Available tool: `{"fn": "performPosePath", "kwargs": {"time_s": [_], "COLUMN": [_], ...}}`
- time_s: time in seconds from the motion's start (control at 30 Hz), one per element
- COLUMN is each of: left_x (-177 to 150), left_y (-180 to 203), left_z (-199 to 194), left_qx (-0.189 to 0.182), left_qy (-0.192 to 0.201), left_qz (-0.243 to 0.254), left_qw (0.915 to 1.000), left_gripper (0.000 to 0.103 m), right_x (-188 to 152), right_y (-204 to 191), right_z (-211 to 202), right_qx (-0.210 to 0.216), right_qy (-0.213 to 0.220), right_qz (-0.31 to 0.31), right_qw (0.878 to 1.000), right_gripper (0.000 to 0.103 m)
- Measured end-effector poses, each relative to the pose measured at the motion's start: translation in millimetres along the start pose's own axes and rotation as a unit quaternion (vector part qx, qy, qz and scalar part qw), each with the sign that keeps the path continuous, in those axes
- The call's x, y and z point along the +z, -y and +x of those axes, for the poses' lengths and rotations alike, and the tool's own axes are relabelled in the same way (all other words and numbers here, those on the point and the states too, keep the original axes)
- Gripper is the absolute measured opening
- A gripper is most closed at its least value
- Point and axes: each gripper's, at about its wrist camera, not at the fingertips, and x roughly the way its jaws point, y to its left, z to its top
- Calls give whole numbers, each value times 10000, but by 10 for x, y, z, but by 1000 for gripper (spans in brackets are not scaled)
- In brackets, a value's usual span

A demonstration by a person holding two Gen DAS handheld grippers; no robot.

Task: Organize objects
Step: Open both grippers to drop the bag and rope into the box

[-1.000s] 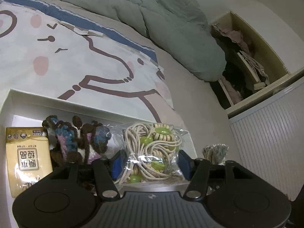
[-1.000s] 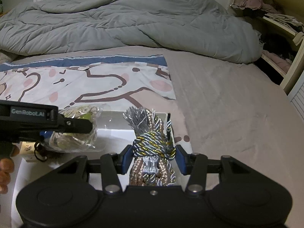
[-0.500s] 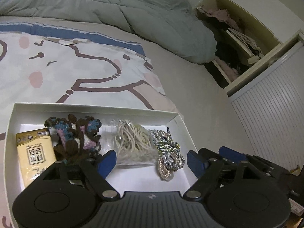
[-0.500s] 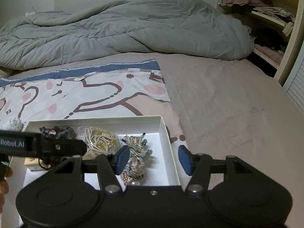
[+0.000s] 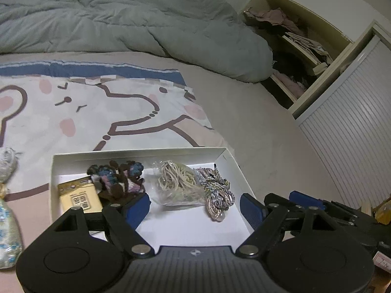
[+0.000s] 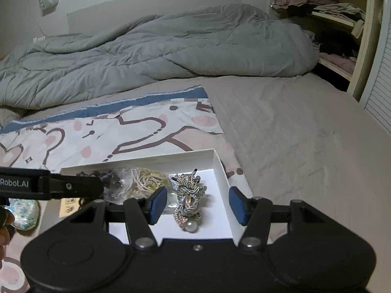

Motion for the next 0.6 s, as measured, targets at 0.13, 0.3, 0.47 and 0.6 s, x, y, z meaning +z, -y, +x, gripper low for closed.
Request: {"fn": "performPosePath", "kwargs": {"time_s": [0.13,0.3,0.47,0.6], "left_x": [-40,-98,-146,-193], "left_y": [56,95,99,82], "left_z": [-168,-403,-638,-800], "left_qx": [91,190,244,329], "left_qy": [21,98,187,240], "left_qz": [193,433,568,682], "left_qw": [9998,9988,9979,9968], "left_gripper": [81,81,82,83], "right_x": [-28,-60,-94,-146], "right_y": [4,-9,-65,-106], "right_z": [-155,-371,-584,-728], "right_qx": [27,30,-33,-25], "right_qy": [85,207,305,378], "right_qz": [149,304,399,430], "right_qw": [9998,9993,9987,9984], "right_gripper": [57,58,63,72]}}
